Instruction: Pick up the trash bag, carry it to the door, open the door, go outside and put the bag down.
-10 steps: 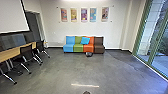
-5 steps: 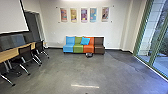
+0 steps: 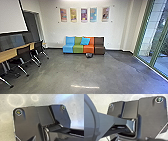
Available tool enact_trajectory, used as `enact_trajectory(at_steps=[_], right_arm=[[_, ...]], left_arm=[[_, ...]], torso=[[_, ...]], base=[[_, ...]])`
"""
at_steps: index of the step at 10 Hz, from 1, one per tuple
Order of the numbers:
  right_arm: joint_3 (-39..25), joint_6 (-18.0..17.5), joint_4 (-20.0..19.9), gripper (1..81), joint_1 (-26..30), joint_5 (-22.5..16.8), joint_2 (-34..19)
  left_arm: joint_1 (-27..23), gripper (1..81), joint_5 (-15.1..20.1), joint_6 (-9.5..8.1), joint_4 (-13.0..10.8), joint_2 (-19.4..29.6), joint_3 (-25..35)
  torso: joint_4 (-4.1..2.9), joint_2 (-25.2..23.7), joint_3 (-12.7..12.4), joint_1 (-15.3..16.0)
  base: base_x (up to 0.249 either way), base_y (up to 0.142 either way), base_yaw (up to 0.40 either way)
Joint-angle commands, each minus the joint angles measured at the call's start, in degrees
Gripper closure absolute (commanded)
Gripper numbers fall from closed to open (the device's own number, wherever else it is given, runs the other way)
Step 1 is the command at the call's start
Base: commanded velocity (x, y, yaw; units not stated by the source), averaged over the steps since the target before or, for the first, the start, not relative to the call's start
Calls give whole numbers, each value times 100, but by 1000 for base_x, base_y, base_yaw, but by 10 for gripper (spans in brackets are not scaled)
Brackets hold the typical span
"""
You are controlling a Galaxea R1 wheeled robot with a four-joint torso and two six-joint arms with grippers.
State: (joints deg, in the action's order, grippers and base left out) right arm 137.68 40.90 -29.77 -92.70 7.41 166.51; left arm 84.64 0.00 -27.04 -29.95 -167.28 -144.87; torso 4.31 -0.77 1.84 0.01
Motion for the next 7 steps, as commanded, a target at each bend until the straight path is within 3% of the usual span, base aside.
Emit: enact_trajectory(at_steps=[1, 7], right_arm=[[-129, 32, 50, 10, 203, -416, -19], [-129, 32, 59, 10, 194, -416, -10]], left_arm=[[-294, 10, 229, 23, -19, 36, 47], [-294, 10, 229, 32, -28, -8, 47]], torso=[[0, 0, 0, 0], [0, 0, 0, 0]], base=[[124, 0, 0], [134, 0, 0]])
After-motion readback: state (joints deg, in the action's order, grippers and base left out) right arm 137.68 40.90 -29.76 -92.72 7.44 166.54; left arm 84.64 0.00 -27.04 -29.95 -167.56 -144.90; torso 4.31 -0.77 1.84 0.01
